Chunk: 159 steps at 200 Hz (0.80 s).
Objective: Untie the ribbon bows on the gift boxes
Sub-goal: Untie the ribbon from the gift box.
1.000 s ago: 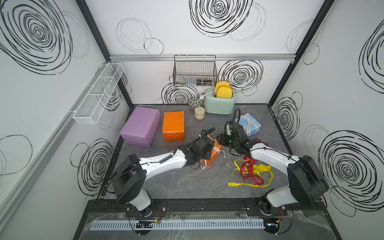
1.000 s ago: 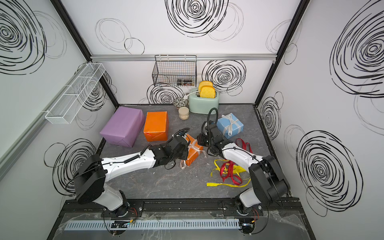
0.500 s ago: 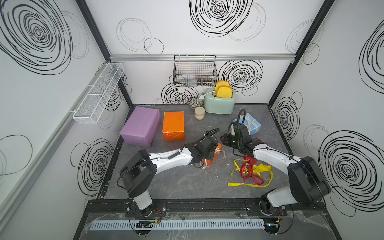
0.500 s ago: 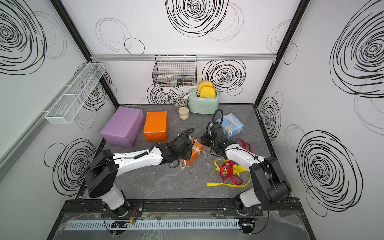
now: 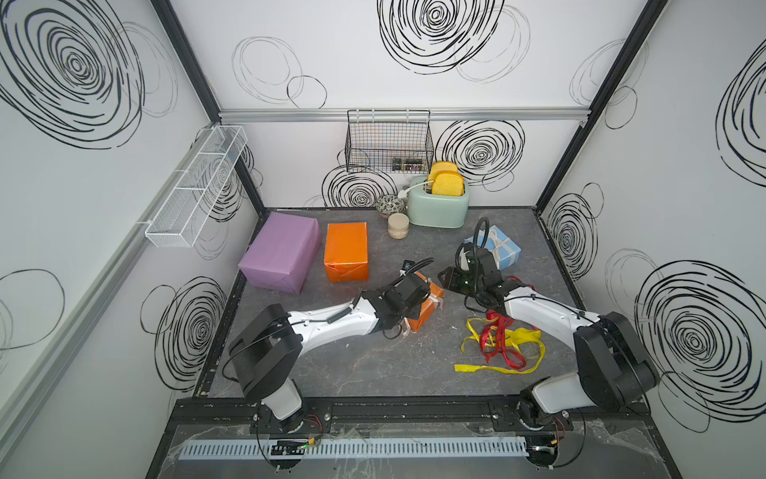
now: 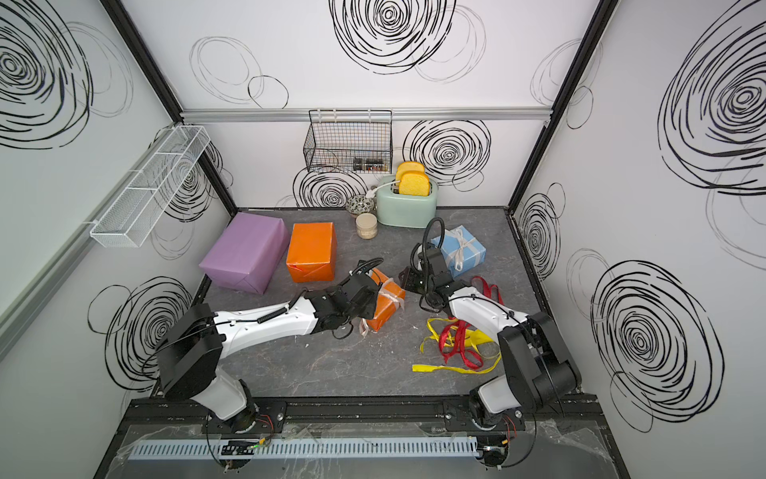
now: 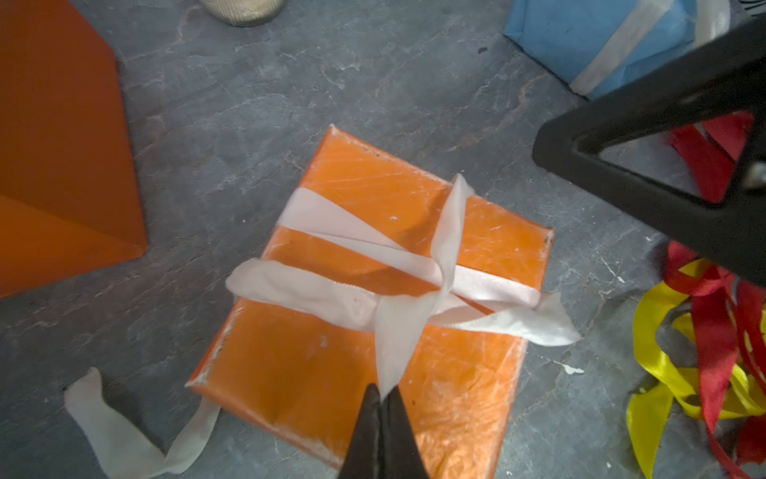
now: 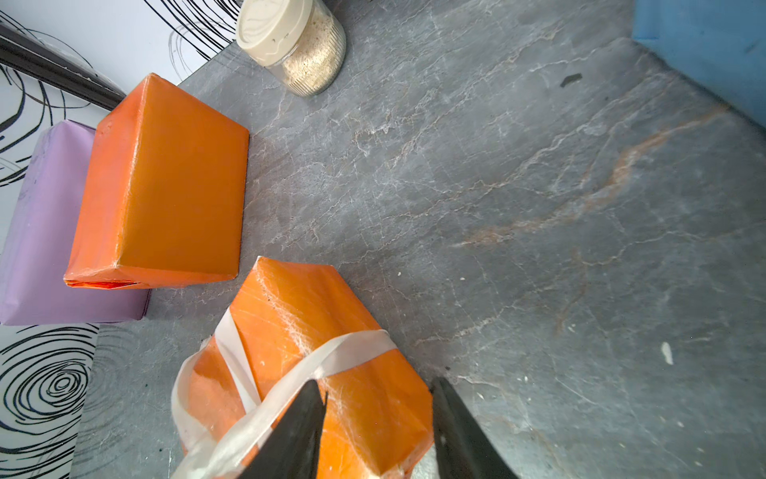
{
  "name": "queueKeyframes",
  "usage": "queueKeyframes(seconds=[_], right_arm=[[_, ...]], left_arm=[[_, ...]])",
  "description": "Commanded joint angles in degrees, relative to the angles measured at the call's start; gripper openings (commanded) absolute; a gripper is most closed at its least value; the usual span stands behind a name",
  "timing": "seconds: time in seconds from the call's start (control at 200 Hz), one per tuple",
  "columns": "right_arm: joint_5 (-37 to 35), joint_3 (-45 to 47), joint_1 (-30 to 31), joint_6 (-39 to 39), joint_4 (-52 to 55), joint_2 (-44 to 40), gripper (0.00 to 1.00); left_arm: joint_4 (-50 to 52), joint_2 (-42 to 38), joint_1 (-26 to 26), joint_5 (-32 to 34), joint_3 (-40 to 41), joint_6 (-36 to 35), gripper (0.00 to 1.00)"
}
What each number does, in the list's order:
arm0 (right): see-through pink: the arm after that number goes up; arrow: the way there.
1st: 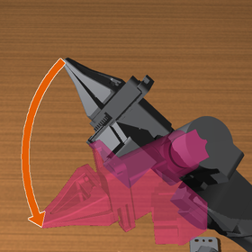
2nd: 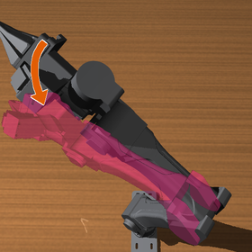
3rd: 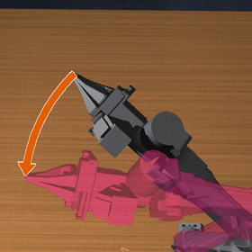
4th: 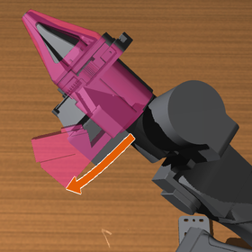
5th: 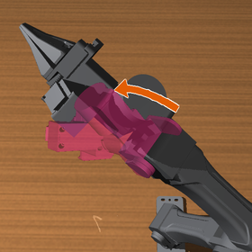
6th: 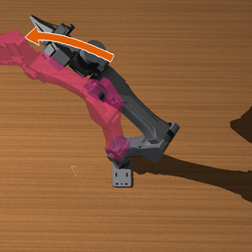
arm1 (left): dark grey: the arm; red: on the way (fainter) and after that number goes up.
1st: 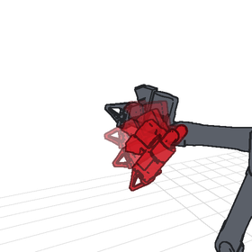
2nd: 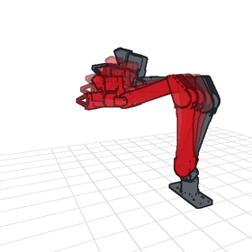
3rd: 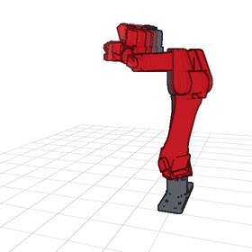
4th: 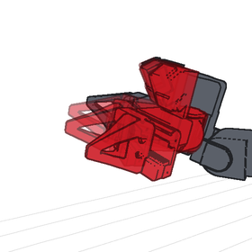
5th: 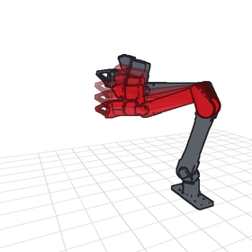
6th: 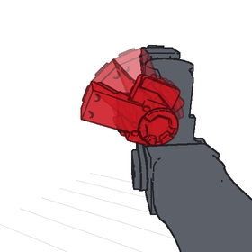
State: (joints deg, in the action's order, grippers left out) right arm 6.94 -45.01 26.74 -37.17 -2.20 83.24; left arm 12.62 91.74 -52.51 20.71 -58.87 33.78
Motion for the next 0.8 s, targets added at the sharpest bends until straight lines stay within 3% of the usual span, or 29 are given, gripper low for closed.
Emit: queueKeyframes(seconds=[0.0, 0.41, 0.791], right_arm=[[0.07, 0.01, 0.51, 1.10, -0.26, -0.67, 0.46], [0.35, -0.70, 2.24, 2.99, -0.74, -0.35, 0.55], [-5.69, -4.08, 9.87, 8.87, 0.23, 0.86, 0.65]], left_arm=[[-3.77, -4.43, -0.23, 5.32, 3.07, 2.42, 0.00], [-12.71, -17.14, -1.28, 12.95, 18.51, 10.18, 0.00], [-18.01, -28.46, -1.37, 19.41, 29.59, 15.21, 0.00]])
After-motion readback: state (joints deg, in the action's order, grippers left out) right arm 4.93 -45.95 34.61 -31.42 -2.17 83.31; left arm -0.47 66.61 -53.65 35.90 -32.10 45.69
